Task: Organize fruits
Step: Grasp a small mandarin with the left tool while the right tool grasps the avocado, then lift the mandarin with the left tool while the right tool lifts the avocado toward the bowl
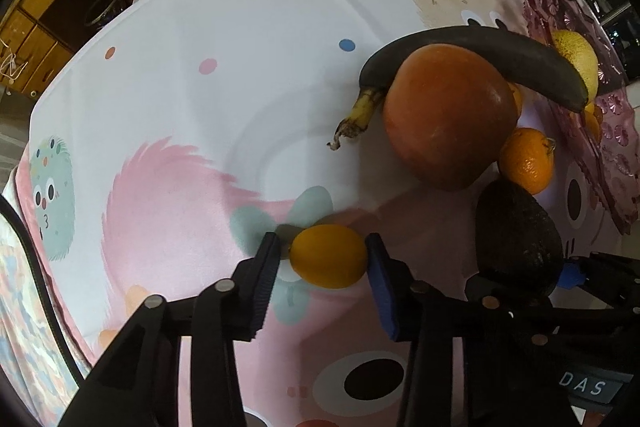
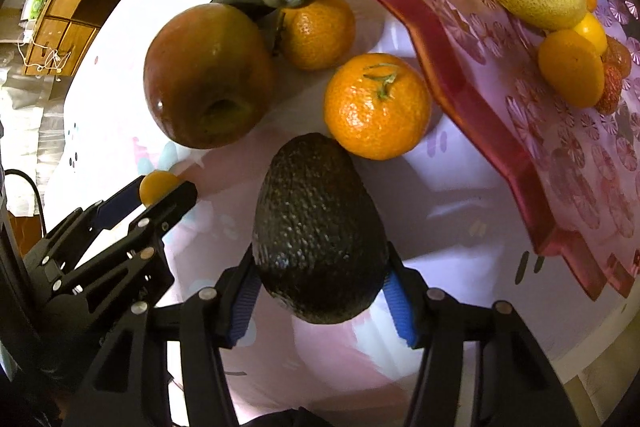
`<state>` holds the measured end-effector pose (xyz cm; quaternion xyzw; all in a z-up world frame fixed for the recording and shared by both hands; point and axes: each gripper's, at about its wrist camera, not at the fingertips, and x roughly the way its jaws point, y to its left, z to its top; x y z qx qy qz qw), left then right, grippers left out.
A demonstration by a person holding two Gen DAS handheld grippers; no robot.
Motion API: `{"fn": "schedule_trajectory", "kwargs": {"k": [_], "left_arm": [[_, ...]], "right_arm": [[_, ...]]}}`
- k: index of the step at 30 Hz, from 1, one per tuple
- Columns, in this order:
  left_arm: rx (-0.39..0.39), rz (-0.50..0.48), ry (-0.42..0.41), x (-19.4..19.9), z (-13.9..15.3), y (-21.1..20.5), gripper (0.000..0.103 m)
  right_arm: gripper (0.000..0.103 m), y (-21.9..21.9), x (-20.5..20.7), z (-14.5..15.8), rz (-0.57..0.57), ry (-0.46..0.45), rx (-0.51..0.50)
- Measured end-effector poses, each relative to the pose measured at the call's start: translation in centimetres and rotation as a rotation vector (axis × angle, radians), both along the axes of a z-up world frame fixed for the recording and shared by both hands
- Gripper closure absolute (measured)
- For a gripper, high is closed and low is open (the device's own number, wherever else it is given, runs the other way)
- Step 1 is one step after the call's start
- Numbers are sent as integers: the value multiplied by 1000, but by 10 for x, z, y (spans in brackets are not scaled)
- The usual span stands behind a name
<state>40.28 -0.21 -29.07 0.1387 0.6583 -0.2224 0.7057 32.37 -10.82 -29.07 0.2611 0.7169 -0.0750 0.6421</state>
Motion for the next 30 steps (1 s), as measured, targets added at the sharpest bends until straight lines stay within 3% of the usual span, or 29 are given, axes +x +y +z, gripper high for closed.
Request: {"fn": "schedule_trajectory", "kwargs": {"k": [15,25,30], "left_arm": [[-52,20,-22,-24,24,13,67],[-121,-6,-80,-81,76,21,67],[-167,-25,-115,-108,107,25,67]], "right_arm": [[47,5,-34,15,59,-48,11],[51,15,-88,48,47,-124,17],[63,14,-120,73,20,-199,3]]}}
